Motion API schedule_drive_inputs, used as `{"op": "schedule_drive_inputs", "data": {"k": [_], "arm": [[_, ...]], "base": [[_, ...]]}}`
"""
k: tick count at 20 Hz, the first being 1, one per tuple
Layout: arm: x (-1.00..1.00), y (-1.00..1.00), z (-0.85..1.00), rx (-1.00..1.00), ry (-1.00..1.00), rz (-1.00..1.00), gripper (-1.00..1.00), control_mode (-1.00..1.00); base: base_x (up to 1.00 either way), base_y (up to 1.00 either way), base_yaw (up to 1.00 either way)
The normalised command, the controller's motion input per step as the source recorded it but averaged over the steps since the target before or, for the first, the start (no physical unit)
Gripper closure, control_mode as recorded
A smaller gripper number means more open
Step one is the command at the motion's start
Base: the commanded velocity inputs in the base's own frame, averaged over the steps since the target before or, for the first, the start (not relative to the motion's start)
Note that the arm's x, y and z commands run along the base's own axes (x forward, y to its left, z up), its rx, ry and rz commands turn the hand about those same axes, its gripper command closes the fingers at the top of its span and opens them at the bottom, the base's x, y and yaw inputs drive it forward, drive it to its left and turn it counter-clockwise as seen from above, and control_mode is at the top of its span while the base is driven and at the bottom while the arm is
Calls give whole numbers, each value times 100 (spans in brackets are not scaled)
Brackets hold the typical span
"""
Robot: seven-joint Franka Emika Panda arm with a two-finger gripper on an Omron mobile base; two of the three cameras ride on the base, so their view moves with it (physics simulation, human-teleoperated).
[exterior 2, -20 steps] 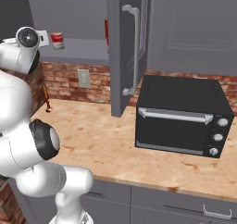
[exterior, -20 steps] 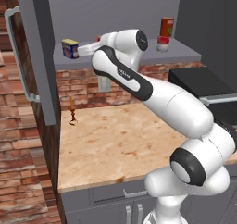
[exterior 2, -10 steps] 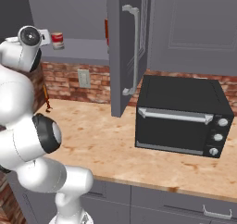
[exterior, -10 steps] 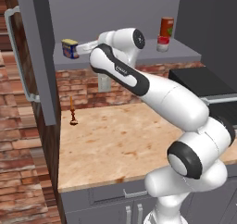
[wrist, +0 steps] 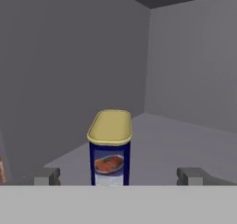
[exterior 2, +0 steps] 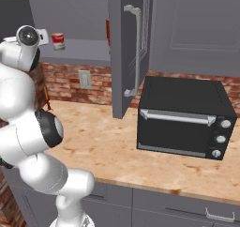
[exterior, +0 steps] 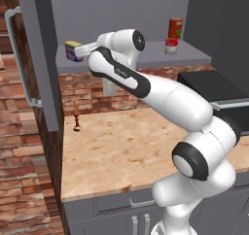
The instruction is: Stack two cans on top of the other two cans in the cabinet.
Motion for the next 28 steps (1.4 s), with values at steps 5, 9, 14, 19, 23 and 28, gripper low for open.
{"op": "schedule_drive_inputs", "data": {"k": [5, 9, 14, 19, 23, 28], "arm": [[7, 15, 0, 0, 0, 0, -100, -100], [8, 14, 0, 0, 0, 0, -100, -100], [6, 9, 0, 0, 0, 0, -100, -100], [1, 8, -2, 0, 1, 0, -100, -100], [0, 10, -8, 0, 2, 0, -100, -100], [1, 2, -1, 0, 1, 0, -100, -100]], "base": [[0, 0, 0], [0, 0, 0], [0, 0, 0], [0, 0, 0], [0, 0, 0], [0, 0, 0]]}}
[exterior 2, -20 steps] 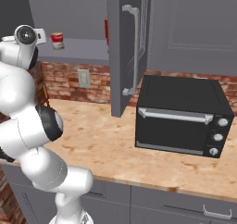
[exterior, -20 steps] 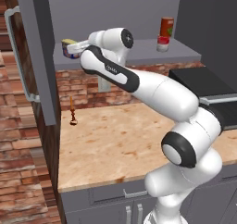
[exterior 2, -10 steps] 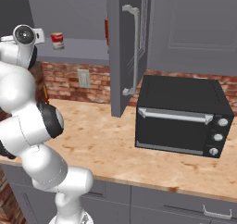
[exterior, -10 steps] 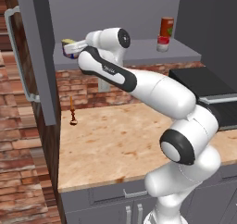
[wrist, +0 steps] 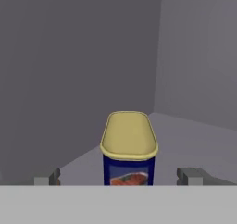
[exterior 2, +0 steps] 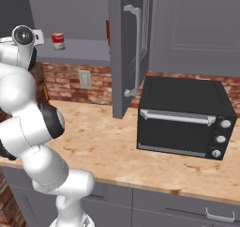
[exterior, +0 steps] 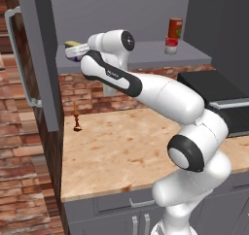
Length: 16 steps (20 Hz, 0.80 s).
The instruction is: Stack two cans on top of the other two cans in the cabinet.
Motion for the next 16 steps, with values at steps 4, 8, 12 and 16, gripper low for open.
{"op": "schedule_drive_inputs", "data": {"k": [4, 8, 12, 16], "arm": [[8, 0, 0, 0, 0, 0, -100, -100], [13, 0, 0, 0, 0, 0, -100, -100], [13, 0, 0, 0, 0, 0, -100, -100], [10, 0, 0, 0, 0, 0, -100, -100]], "base": [[0, 0, 0], [0, 0, 0], [0, 0, 0], [0, 0, 0]]}}
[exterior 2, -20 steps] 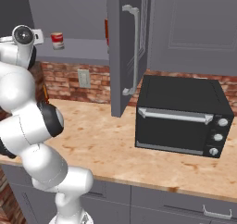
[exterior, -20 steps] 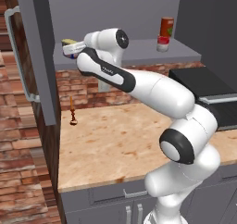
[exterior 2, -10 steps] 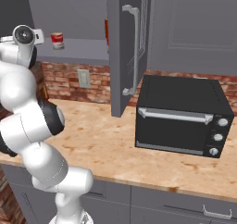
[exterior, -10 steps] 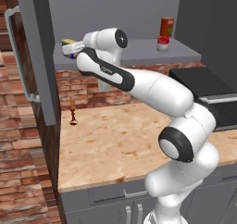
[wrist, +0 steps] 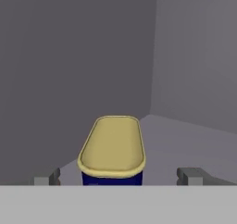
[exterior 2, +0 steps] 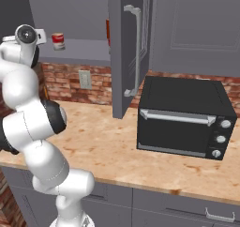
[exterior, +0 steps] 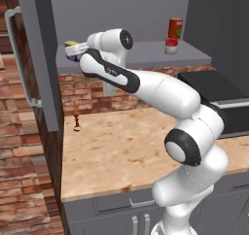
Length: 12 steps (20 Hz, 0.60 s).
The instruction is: Stack two cans on top of the other two cans in the cabinet.
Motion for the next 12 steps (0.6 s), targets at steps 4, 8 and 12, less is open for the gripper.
{"op": "schedule_drive_inputs", "data": {"k": [4, 8, 12], "arm": [[9, 0, 0, 0, 0, 0, -100, -100], [3, 0, 0, 0, 0, 0, -100, -100], [3, 1, -1, 0, 0, 0, -100, -100]], "base": [[0, 0, 0], [0, 0, 0], [0, 0, 0]]}}
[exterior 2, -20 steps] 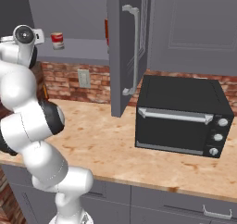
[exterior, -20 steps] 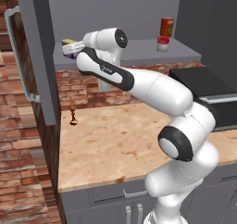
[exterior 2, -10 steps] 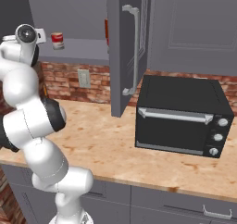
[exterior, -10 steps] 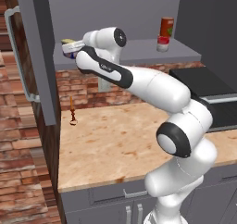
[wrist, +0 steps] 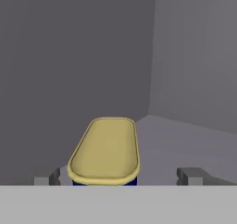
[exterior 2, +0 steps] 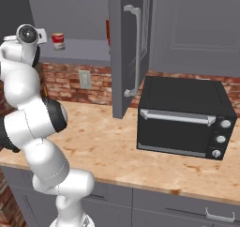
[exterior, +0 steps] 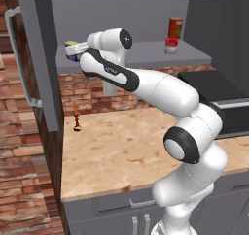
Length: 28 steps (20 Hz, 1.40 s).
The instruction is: Stack two cans on top of the other two cans in the cabinet.
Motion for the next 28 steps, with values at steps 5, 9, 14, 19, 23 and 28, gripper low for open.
{"op": "schedule_drive_inputs", "data": {"k": [5, 9, 14, 19, 23, 28], "arm": [[1, 6, -6, 0, 0, 0, -100, -100], [2, 8, -8, 0, 0, 0, -100, -100], [9, 9, -4, 0, 0, 0, -100, -100], [4, 8, -1, 0, 0, 0, -100, -100], [0, 1, 0, 0, 0, 0, -100, -100], [0, 2, 0, 0, 0, 0, -100, -100]], "base": [[0, 0, 0], [0, 0, 0], [0, 0, 0], [0, 0, 0], [0, 0, 0], [0, 0, 0]]}}
